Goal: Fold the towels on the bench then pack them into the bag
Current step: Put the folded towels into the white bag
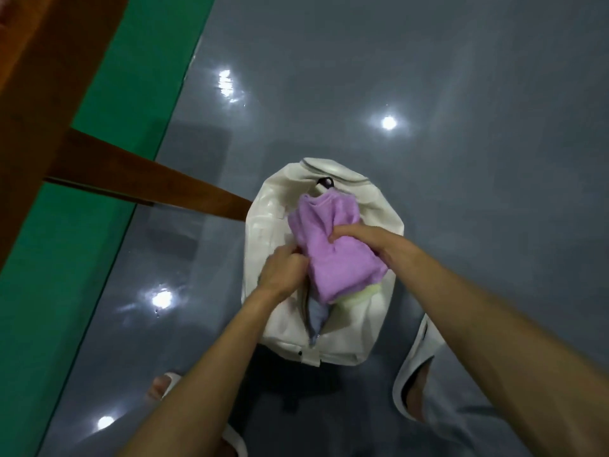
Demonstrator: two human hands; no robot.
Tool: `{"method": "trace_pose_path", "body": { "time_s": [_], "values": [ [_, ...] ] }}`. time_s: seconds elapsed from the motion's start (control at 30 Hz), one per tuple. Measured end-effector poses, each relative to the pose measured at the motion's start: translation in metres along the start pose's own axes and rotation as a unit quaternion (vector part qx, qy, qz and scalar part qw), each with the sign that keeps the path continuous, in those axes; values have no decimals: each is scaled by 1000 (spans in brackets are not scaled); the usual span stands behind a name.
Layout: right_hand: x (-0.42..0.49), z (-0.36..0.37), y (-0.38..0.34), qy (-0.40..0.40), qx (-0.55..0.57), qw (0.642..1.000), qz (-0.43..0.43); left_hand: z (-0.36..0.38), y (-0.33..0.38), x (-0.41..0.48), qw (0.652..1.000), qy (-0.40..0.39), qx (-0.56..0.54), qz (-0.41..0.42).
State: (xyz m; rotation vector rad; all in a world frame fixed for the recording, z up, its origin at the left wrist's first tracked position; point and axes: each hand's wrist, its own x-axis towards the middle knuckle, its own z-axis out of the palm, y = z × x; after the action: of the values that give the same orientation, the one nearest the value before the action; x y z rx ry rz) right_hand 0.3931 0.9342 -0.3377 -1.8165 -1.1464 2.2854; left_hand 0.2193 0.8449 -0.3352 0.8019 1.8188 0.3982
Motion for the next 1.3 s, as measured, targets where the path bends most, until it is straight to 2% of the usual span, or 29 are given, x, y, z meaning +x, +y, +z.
{"method": "trace_pose_path", "body": {
  "time_s": [0.03,0.07,0.1,0.17,0.23,0.33,0.43,0.5,0.57,0.67,0.77,0.87,1.03,1.13,1.2,1.23,1.3],
  "values": [
    [2,-5,3,6,40,999,-12,-1,-2,9,988,47,138,55],
    [11,-10,10,38,69,997,-20,1,-1,15,952,109,264,107],
    [10,-15,13,40,113,992,-26,5,1,23,915,151,344,146],
    [16,-16,24,46,108,992,-48,17,7,40,878,173,418,155],
    [25,-21,29,39,98,993,-49,26,8,61,870,187,438,125],
    [40,-28,34,41,96,994,-40,24,10,82,869,204,437,110],
    [41,-28,30,30,91,995,-33,13,16,91,875,188,432,113],
    [40,-28,25,7,94,995,-23,2,18,93,886,204,403,108],
    [42,-29,21,3,71,997,-10,-10,16,94,903,252,332,104],
    [42,-26,11,8,-21,999,37,-18,10,85,927,311,173,119],
    [50,-11,-4,9,-69,997,40,-19,3,72,927,343,46,142],
    [66,9,-20,26,-94,995,-4,-19,-1,66,927,339,-24,161],
    [86,25,-43,97,-43,993,-47,-12,-6,54,913,347,-87,196],
    [97,27,-40,125,-22,987,-103,-5,-3,43,898,389,-65,197],
    [107,26,-35,178,-15,976,-126,4,-2,31,864,452,26,222],
    [106,28,-35,198,-6,972,-125,15,-3,22,845,455,84,268],
    [113,27,-34,193,17,973,-128,44,-11,5,825,368,200,379]
  ]
}}
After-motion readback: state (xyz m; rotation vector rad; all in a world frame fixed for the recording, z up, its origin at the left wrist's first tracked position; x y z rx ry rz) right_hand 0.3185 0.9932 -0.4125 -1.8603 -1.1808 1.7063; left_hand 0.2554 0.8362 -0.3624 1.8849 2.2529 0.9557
